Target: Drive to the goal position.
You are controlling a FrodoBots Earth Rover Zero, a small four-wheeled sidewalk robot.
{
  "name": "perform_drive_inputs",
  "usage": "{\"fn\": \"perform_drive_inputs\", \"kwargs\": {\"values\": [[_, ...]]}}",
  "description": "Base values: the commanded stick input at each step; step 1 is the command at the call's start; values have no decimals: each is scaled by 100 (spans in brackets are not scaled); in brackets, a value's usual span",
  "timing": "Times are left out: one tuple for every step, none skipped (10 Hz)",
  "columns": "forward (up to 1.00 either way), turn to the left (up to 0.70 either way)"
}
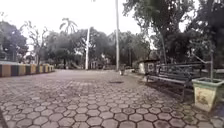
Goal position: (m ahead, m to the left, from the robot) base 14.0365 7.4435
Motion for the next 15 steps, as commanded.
{"fn": "perform_drive_inputs", "kwargs": {"values": [[70,0],[70,0],[70,0],[70,0],[70,0],[70,0],[70,0],[70,0],[70,0],[70,0],[70,0],[70,0],[70,0],[70,0],[70,0]]}}
